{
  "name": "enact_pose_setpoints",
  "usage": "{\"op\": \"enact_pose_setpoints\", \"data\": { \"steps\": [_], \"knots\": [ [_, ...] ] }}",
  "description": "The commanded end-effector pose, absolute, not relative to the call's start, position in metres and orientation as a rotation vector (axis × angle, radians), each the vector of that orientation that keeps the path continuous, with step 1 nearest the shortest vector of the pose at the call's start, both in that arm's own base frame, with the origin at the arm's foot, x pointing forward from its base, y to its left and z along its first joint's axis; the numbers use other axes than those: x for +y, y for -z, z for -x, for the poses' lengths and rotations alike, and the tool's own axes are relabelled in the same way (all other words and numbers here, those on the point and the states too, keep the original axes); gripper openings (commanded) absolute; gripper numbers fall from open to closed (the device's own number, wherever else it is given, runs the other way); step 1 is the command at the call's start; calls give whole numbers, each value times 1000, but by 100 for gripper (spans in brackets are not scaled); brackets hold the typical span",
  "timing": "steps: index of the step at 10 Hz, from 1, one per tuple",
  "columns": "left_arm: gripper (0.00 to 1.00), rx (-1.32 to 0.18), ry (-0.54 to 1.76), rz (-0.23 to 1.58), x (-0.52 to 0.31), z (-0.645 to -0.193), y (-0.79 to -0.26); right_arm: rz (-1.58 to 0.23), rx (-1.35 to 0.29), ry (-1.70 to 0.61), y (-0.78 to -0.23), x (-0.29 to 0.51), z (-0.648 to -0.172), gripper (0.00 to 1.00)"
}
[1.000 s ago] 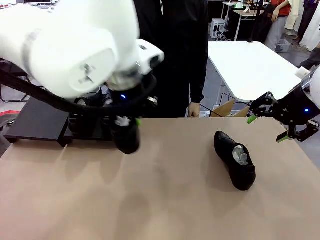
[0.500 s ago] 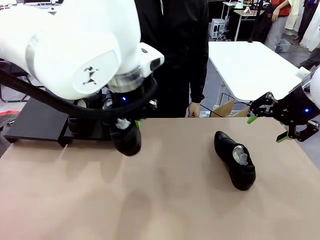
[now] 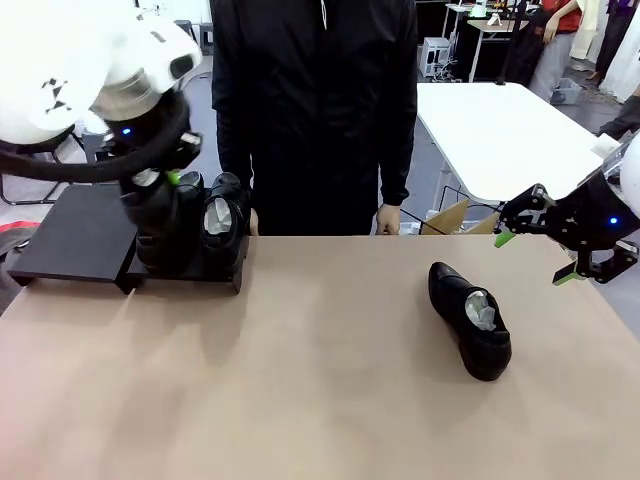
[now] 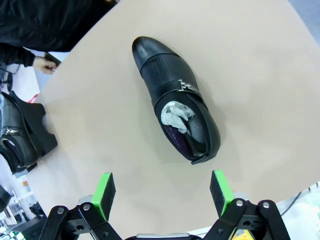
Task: Organize the shoes by placing them on the stand.
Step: Place the Shoe from the middle of the table onto the Shoes Stand.
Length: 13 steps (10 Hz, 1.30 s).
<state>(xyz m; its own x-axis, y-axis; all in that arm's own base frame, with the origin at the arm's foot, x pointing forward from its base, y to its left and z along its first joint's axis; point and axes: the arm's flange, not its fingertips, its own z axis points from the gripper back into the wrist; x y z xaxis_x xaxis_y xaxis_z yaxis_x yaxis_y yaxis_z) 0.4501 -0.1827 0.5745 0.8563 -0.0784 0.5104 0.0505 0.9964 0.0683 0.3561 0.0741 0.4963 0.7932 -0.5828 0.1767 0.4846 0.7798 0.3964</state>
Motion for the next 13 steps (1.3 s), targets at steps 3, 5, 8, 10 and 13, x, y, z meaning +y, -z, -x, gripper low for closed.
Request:
{"op": "enact_pose_setpoints", "data": {
  "steps": [3,5,8,10,13],
  "knots": [
    [0,-540,200,-161,-159,-469,-539,-350,-299,575,-497,73,-357,100],
    [0,-607,101,-147,-155,-460,-565,-350,-299,575,-497,73,-357,100],
    [0,-496,174,-155,-160,-473,-528,-350,-299,575,-497,73,-357,100],
    [0,-495,163,-152,-161,-471,-528,-350,-299,575,-497,73,-357,100],
    [0,-613,36,-276,-93,-498,-562,-350,-299,575,-497,73,-357,100]
  ]
}}
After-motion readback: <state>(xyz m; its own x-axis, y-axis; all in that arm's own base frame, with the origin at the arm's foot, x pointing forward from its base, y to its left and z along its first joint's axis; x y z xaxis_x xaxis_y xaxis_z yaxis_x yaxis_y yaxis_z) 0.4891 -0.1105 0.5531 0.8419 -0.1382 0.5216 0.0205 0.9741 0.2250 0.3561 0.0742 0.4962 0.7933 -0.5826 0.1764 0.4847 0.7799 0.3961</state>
